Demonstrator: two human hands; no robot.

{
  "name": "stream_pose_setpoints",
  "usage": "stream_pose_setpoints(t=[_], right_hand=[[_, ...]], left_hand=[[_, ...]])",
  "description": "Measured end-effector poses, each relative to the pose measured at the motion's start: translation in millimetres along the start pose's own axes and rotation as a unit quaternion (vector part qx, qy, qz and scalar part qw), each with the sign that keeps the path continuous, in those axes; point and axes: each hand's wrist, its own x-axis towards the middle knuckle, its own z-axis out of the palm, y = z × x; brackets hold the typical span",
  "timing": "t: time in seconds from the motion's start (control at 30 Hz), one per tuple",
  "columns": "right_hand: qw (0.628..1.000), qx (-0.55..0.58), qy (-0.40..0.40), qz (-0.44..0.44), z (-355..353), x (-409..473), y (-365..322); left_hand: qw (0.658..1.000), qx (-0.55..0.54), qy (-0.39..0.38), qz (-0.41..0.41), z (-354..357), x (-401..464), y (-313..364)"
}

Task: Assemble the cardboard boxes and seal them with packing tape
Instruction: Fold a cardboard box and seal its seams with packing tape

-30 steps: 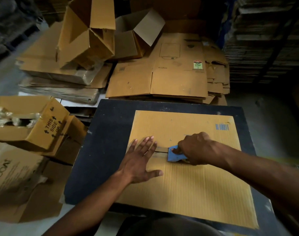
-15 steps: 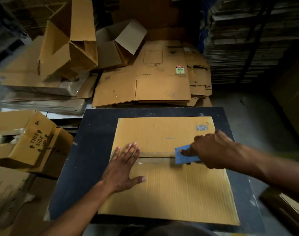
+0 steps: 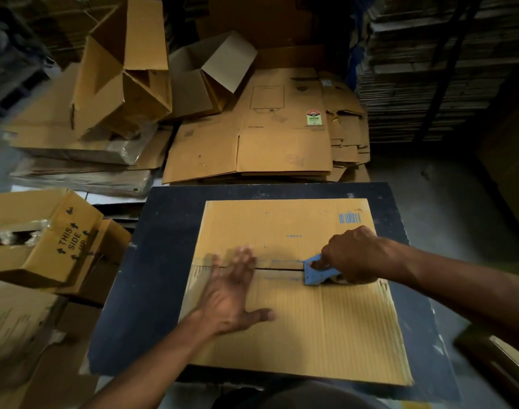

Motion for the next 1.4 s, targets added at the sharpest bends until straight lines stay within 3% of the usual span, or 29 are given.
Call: stream_pose_setpoints(t=[0.1,0.17,0.3,0.5,0.7,0.9,1.07,1.2,1.27,1.4], right_hand=[[0.999,0.018,0.02,-0.02,2.6,2.3,2.8],[0.999,0.027,0.02,-0.029,4.9,1.8,3.8],[0.999,0.038,0.0,-0.031,-14.8,7.0,-9.3],[0.999,-0.007,0.018,-0.044,-54.7,55.6,-76.8],[0.998,-0.041,0.04,-0.041,-30.4,15.0,-37.4],[0.998,-0.059,-0.011,0.008,-1.9,-14.9,-20.6],[1.0,-0.022,-0.002,0.008,-2.0,-14.0,-11.5],[1.0,-0.016,0.007,0.006,-2.6,-16.1,-10.4],[1.0,-0.008,-0.001,0.003,-1.5,-18.3,-6.8],[1.0,0.002,-0.015,0.002,5.2,-27.5,-1.7]], left_hand=[[0.997,-0.048,-0.038,0.052,-1.2,20.2,68.1],[0.997,-0.063,-0.018,0.049,4.6,28.1,81.4],[0.997,-0.026,0.012,0.069,15.7,12.4,29.7],[0.998,0.024,-0.01,0.063,21.7,-12.6,-39.6],[0.998,0.012,0.008,0.06,24.9,-16.5,-42.5],[0.995,-0.026,0.072,0.071,29.5,-18.8,-35.6],[0.997,-0.076,0.025,0.01,11.8,-7.3,52.8],[0.974,-0.201,0.072,-0.073,7.6,17.2,152.6],[0.969,-0.195,0.092,-0.12,14.1,22.7,168.3],[0.976,-0.142,0.112,-0.119,33.3,25.7,167.3]])
